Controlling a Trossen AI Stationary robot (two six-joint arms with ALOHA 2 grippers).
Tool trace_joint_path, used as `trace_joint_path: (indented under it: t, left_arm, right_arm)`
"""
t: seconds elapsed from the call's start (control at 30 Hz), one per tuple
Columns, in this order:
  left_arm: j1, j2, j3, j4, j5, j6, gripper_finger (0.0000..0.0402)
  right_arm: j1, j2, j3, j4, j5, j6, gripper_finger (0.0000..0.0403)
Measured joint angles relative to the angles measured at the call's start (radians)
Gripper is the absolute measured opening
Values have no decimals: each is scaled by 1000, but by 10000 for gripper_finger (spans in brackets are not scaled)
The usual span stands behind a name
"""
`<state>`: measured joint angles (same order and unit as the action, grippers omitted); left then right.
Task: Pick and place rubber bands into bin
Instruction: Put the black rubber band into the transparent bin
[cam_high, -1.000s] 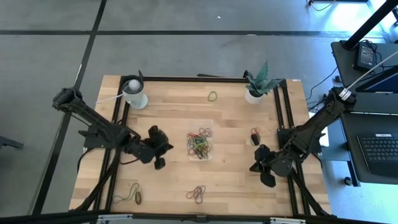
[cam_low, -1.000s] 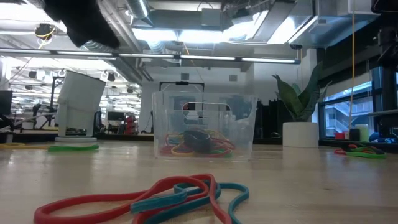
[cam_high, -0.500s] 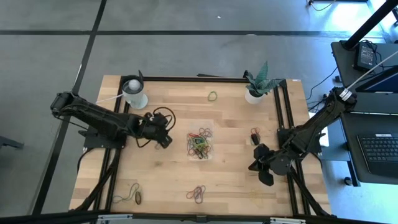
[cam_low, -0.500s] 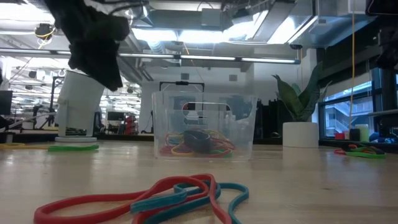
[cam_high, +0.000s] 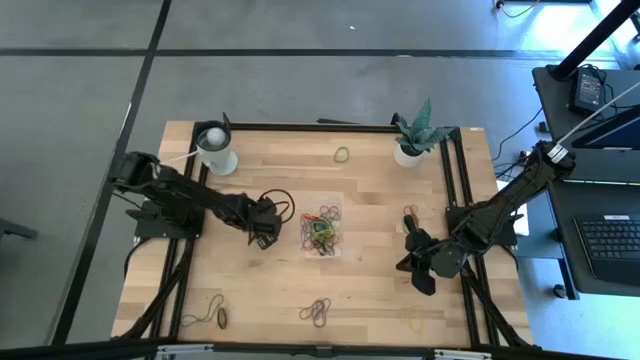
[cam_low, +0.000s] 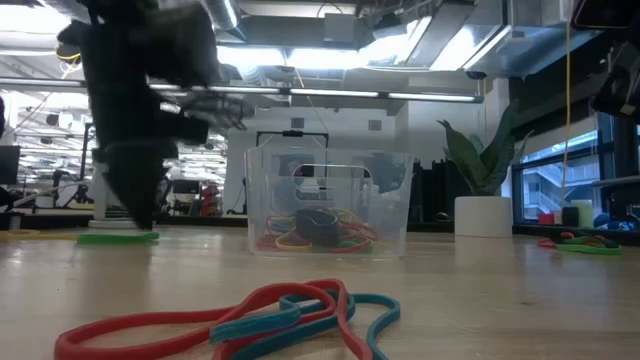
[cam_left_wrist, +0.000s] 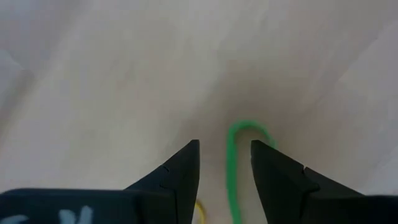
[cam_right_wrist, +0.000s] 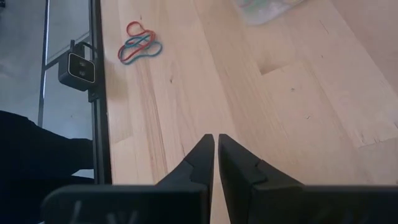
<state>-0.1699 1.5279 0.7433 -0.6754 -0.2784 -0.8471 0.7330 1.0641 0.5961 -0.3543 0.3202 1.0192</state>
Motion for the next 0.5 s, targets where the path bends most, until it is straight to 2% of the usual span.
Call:
trace_joint_path:
  t: [0.23, 0.33, 0.43, 0.5]
  left_arm:
    - [3, 98, 14, -11, 137, -44, 129]
    - [5, 87, 27, -29, 183, -74, 91]
    - [7, 45, 51, -64, 265, -77, 27]
    - [11, 1, 69, -74, 299, -77, 9]
  right_arm:
    - [0, 0, 0, -1, 0, -2, 28]
    - [0, 0, 0, -1, 0, -2, 28]
    - [0, 0, 0, -1, 0, -2, 28]
    - [0, 0, 0, 0, 0, -2, 28]
